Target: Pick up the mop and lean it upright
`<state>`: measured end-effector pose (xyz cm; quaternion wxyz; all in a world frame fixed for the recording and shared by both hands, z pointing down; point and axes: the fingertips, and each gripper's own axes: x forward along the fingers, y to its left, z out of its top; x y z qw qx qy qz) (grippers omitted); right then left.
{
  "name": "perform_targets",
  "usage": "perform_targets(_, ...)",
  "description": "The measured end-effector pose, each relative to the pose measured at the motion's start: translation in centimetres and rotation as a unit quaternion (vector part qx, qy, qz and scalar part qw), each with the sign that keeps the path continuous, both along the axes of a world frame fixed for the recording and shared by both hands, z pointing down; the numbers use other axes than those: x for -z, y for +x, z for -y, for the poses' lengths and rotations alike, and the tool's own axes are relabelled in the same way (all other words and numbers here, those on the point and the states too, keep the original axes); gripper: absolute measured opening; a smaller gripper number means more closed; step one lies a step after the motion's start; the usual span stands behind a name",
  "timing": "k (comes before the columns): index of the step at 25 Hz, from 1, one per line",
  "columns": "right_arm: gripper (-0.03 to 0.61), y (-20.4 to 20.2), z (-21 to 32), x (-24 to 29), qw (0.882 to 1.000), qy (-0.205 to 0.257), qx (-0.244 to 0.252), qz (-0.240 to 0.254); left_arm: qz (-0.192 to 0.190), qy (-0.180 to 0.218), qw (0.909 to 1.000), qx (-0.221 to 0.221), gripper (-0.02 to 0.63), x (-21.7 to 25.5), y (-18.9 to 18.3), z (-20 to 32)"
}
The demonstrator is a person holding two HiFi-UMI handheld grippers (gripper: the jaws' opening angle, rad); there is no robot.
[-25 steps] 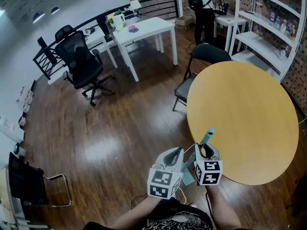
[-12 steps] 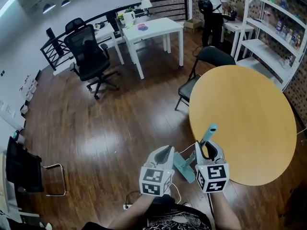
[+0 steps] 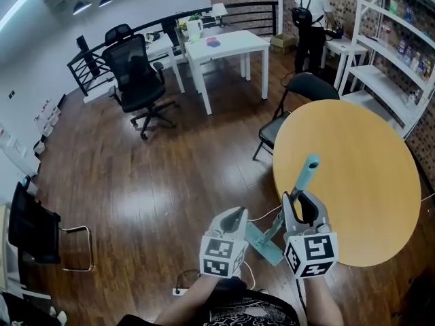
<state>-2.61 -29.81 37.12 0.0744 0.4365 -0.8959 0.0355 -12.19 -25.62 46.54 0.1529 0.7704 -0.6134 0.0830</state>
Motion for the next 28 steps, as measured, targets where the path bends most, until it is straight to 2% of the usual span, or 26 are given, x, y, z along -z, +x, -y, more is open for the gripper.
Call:
perform_targets(8,0.103,-0.9,-0.6,-0.5,1.000,-0.010,0.008,0.000,-0.018,0.010,0.9998,-0.003,0.003,0.6,-0.2,-0.6)
perform_targets(16,0.104,-1.6,-0.7,-1.8,1.000,-0.019,0.008,-0.003,-0.023,0.002,0.9997,-0.009,0.003,0.2,-0.4,-0.7)
perform_targets(28,0.103,-2.5,0.8,-9.5,0.996,-0.083,-0.015,-0.027,-0.034,-0.016,0.9989,-0.026,0.003,-0.8,-1.1,0.0)
